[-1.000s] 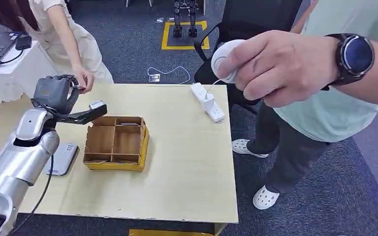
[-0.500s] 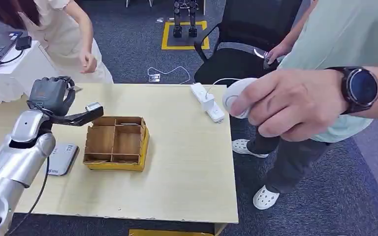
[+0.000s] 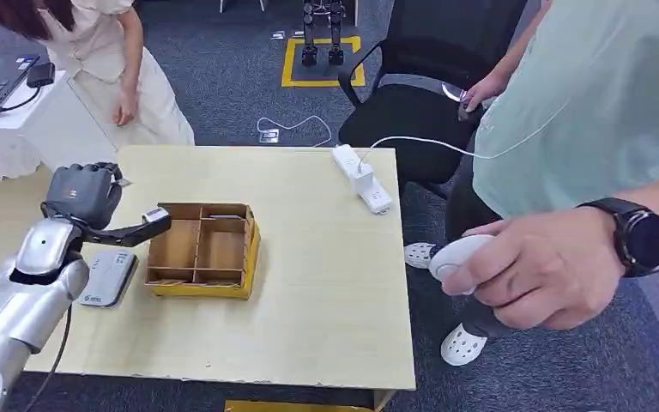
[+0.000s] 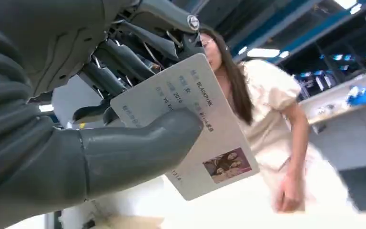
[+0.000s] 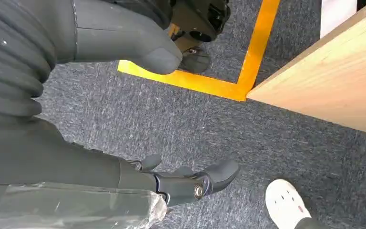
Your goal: Pass the card to the sensor for recognition and then transmit it.
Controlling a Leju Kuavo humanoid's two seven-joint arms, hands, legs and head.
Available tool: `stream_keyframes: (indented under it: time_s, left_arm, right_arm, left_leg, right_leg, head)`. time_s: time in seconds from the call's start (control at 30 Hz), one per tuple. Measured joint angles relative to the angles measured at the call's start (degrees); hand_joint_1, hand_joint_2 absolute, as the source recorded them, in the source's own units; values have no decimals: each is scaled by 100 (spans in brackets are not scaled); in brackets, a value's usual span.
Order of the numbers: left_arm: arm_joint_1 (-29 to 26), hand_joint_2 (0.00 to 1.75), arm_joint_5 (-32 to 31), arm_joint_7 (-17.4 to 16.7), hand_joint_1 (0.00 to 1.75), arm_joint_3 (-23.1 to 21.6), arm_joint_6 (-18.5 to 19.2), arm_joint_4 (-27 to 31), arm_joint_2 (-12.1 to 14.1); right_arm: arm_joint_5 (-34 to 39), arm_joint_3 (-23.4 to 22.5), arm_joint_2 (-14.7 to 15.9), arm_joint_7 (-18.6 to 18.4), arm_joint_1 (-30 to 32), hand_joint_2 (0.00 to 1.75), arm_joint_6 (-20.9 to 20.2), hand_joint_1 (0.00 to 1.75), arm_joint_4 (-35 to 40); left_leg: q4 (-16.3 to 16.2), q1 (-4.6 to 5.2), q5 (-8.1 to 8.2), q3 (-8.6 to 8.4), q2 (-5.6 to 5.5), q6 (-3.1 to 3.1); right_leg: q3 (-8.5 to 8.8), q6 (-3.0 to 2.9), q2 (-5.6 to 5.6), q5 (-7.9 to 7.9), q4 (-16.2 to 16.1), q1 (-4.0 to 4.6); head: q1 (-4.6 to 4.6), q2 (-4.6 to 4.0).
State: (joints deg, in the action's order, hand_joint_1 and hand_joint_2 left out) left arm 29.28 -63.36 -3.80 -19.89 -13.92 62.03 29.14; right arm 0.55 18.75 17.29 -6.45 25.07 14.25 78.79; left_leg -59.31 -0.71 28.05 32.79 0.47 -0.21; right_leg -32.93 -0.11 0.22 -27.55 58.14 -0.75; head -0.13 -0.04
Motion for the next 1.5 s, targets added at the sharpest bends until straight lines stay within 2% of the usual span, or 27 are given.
stream_keyframes:
  time_s: [0.33,0.77,1.1,1.5]
  left_arm:
    - [-677,175,-201,-253,175,252,-177,55,11]
    - [-1295,175,-1038,-708,175,612,-232,144,-136]
    - [-1564,175,-1453,-822,175,802,-2,144,-278]
    - [-1616,175,-1515,-815,175,866,308,144,-345]
  right_arm:
    - [-4,11,0,-52,9,175,55,0,0]
    - [-53,15,0,-76,38,175,76,0,33]
    - [-122,4,0,-144,60,175,33,0,83]
    - [-249,-83,-2,-135,87,175,-66,0,175]
  left_leg:
    - [0,0,0,0,1,0]
    - [1,0,1,0,1,-1]
    - [2,0,0,-1,-1,-1]
    - [2,3,0,-5,-4,0]
  right_leg:
    - [-2,0,1,0,0,0]
    - [-2,0,0,0,-1,0]
    - [2,0,-3,0,0,0]
    - [7,0,-7,0,0,0]
  head:
    - [-2,0]
    - [0,0]
    - [2,0]
    - [0,0]
